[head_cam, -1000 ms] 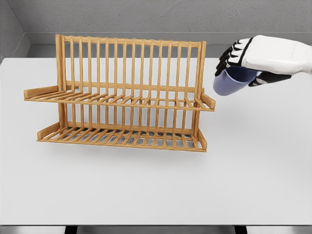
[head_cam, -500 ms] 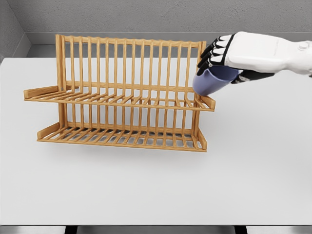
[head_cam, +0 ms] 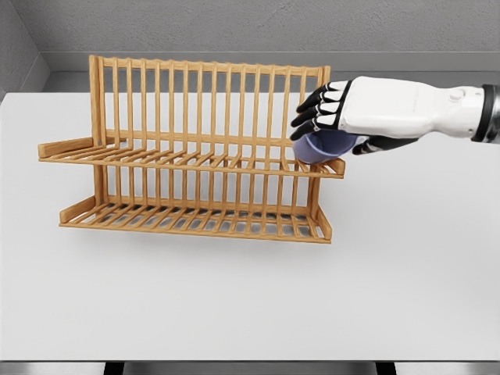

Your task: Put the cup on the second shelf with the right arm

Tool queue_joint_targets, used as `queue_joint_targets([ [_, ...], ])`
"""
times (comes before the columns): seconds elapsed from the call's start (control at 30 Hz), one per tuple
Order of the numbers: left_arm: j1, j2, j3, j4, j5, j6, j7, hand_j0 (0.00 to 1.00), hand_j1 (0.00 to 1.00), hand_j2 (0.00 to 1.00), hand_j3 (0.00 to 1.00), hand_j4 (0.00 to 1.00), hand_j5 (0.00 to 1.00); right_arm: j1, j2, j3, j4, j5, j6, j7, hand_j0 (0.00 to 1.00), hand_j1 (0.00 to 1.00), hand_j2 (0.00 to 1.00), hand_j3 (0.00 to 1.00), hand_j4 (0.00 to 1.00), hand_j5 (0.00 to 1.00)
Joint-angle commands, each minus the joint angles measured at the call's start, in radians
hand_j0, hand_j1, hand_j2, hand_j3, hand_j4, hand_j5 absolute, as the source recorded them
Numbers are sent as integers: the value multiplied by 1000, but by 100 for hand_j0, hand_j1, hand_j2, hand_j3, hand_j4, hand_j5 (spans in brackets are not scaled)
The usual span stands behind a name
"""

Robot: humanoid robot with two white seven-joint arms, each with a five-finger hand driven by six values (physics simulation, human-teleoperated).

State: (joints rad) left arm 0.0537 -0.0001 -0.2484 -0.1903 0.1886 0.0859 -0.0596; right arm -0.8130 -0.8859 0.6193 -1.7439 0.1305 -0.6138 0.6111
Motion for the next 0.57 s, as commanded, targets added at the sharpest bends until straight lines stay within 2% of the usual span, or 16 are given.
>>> queue_joint_targets([
  [0.0, 0, 0, 0, 0, 0, 0, 0, 100, 100, 100, 100, 100, 100, 0, -5, -4, 1, -5, 3, 0, 100, 100, 100, 100, 100, 100],
  [0.07, 0, 0, 0, 0, 0, 0, 0, 100, 100, 100, 100, 100, 100, -3, -13, -46, 11, -11, 3, 0, 100, 100, 100, 100, 100, 100],
  [0.13, 0, 0, 0, 0, 0, 0, 0, 100, 100, 100, 100, 100, 100, -2, -18, -131, 18, -20, 3, 0, 100, 100, 100, 100, 100, 100],
  [0.17, 0, 0, 0, 0, 0, 0, 0, 100, 100, 100, 100, 100, 100, 11, -56, -203, 58, -20, 3, 0, 100, 100, 100, 100, 100, 100],
  [0.23, 0, 0, 0, 0, 0, 0, 0, 100, 100, 100, 100, 100, 100, 86, -76, -338, 274, -20, 3, 0, 100, 100, 100, 100, 100, 100],
  [0.27, 0, 0, 0, 0, 0, 0, 0, 100, 100, 100, 100, 100, 100, 109, -73, -339, 352, -15, 3, 0, 100, 100, 100, 100, 100, 100],
  [0.3, 0, 0, 0, 0, 0, 0, 0, 100, 100, 100, 100, 100, 100, 162, -61, -336, 396, -8, 3, 0, 100, 100, 100, 100, 100, 100],
  [0.33, 0, 0, 0, 0, 0, 0, 0, 100, 100, 100, 100, 100, 100, 209, -9, -329, 397, -2, 3, 0, 100, 100, 100, 100, 100, 100],
  [0.37, 0, 0, 0, 0, 0, 0, 0, 100, 100, 100, 100, 100, 100, 230, 87, -336, 403, 21, 3, 0, 100, 100, 100, 100, 100, 100],
  [0.4, 0, 0, 0, 0, 0, 0, 0, 100, 100, 100, 100, 100, 100, 265, 110, -337, 402, 47, 3, 0, 100, 100, 100, 100, 100, 100],
  [0.47, 0, 0, 0, 0, 0, 0, 0, 100, 100, 100, 100, 100, 100, 284, 145, -337, 405, 49, 3, 0, 100, 100, 100, 100, 100, 100],
  [0.53, 0, 0, 0, 0, 0, 0, 0, 100, 100, 100, 100, 100, 100, 308, 145, -339, 406, 52, 3, 0, 100, 100, 100, 100, 100, 100],
])
